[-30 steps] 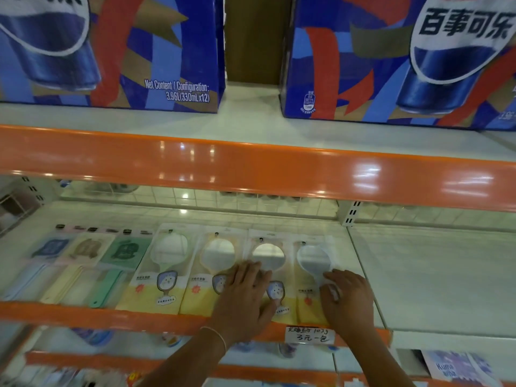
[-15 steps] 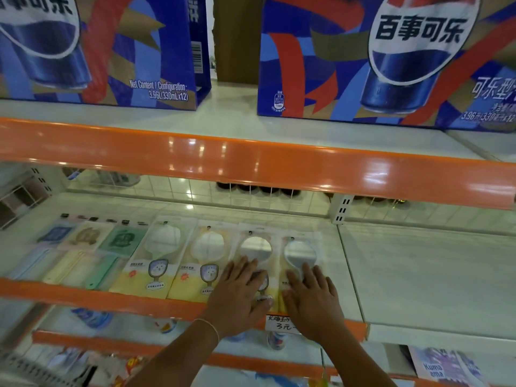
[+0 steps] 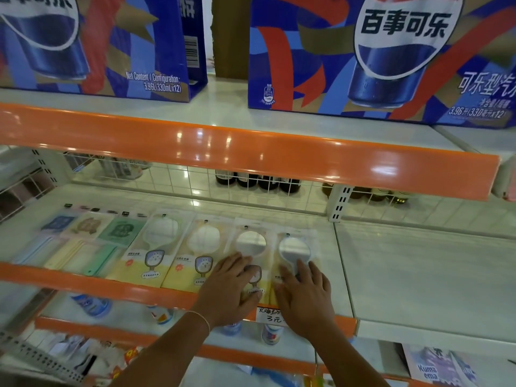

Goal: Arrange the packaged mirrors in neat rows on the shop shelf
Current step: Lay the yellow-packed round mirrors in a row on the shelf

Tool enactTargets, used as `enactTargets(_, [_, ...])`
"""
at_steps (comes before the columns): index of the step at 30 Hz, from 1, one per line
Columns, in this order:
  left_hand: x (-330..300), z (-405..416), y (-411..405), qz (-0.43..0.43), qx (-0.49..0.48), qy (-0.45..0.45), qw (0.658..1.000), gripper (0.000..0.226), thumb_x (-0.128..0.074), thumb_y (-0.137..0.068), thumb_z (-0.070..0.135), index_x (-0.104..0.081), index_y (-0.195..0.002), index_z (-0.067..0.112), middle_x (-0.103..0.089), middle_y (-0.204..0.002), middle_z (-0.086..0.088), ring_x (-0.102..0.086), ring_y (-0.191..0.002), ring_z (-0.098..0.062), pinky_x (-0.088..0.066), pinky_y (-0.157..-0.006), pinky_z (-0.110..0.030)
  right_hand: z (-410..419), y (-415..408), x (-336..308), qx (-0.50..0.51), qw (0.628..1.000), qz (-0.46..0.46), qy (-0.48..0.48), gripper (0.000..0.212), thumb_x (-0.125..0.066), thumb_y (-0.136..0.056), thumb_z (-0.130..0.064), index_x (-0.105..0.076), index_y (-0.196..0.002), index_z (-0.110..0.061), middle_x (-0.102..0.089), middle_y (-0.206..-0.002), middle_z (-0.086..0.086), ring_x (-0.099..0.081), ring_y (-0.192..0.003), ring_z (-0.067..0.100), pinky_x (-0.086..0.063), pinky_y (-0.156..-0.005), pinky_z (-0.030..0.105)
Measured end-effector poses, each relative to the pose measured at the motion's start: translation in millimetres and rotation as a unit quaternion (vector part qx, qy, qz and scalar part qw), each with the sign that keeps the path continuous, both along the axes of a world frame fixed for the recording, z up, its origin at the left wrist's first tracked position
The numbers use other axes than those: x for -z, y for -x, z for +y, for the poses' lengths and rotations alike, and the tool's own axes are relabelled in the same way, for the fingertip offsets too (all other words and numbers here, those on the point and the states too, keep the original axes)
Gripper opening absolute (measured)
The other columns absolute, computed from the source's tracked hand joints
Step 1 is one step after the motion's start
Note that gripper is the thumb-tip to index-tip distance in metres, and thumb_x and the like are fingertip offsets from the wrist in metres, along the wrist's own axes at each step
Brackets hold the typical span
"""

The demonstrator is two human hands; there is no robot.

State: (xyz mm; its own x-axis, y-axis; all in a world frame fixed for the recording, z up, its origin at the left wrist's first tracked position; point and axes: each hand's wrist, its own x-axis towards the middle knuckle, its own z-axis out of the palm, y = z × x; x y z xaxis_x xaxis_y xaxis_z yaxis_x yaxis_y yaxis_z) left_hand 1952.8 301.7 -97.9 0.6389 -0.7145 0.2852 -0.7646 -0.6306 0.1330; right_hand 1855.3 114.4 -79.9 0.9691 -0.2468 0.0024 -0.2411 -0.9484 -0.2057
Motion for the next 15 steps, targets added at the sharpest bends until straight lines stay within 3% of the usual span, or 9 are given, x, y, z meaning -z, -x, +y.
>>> enactTargets(3, [-0.7, 2.1, -0.1, -0.004, 0.013, 0.041, 0.999, 0.048, -0.050, -0.086, 0.055, -0.061, -0.122, 0.025, -0.055, -0.134, 0.005, -0.040, -0.131, -0.019, -0.038, -0.107, -0.040, 0.0, 0.2, 1.8, -0.009, 1.000, -0.016, -0.001, 0.061, -0.010, -0.092, -0.063, -0.026, -0.146, -0.040, -0.019, -0.159, 0.007, -0.005, -0.147, 0.032, -0.007, -0.118, 0.047])
enactTargets(7, [2.5, 4.3, 0.4, -0.008, 0.024, 0.083, 0.996, 0.042, -0.055, -0.085, 0.049, -0.064, -0.117, 0.023, -0.058, -0.127, 0.004, -0.044, -0.125, -0.017, -0.038, -0.106, -0.036, -1.3, 1.1, 3.8, -0.015, 1.000, -0.020, -0.006, 0.059, -0.013, -0.093, -0.062, -0.023, -0.147, -0.041, -0.021, -0.159, 0.006, -0.006, -0.147, 0.031, -0.007, -0.119, 0.045])
enactTargets(11, [-3.7, 3.4, -1.4, 0.023, 0.002, 0.143, 0.989, 0.037, -0.047, -0.093, 0.039, -0.063, -0.118, 0.018, -0.058, -0.126, -0.002, -0.047, -0.122, -0.019, -0.041, -0.103, -0.037, -2.4, 0.2, -0.5, 0.016, 0.999, -0.030, -0.037, 0.064, -0.015, -0.089, -0.068, -0.021, -0.147, -0.041, -0.020, -0.158, 0.005, -0.008, -0.147, 0.029, -0.009, -0.119, 0.044])
enactTargets(15, [-12.1, 19.3, -16.6, 0.029, -0.033, 0.135, 0.990, 0.040, -0.042, -0.093, 0.036, -0.060, -0.122, 0.016, -0.056, -0.130, -0.004, -0.046, -0.126, -0.019, -0.043, -0.103, -0.040, 11.4, -8.4, -8.6, 0.048, 0.995, -0.032, -0.081, 0.083, 0.001, -0.074, -0.077, -0.016, -0.148, -0.042, -0.010, -0.161, 0.004, -0.001, -0.148, 0.028, -0.009, -0.119, 0.045])
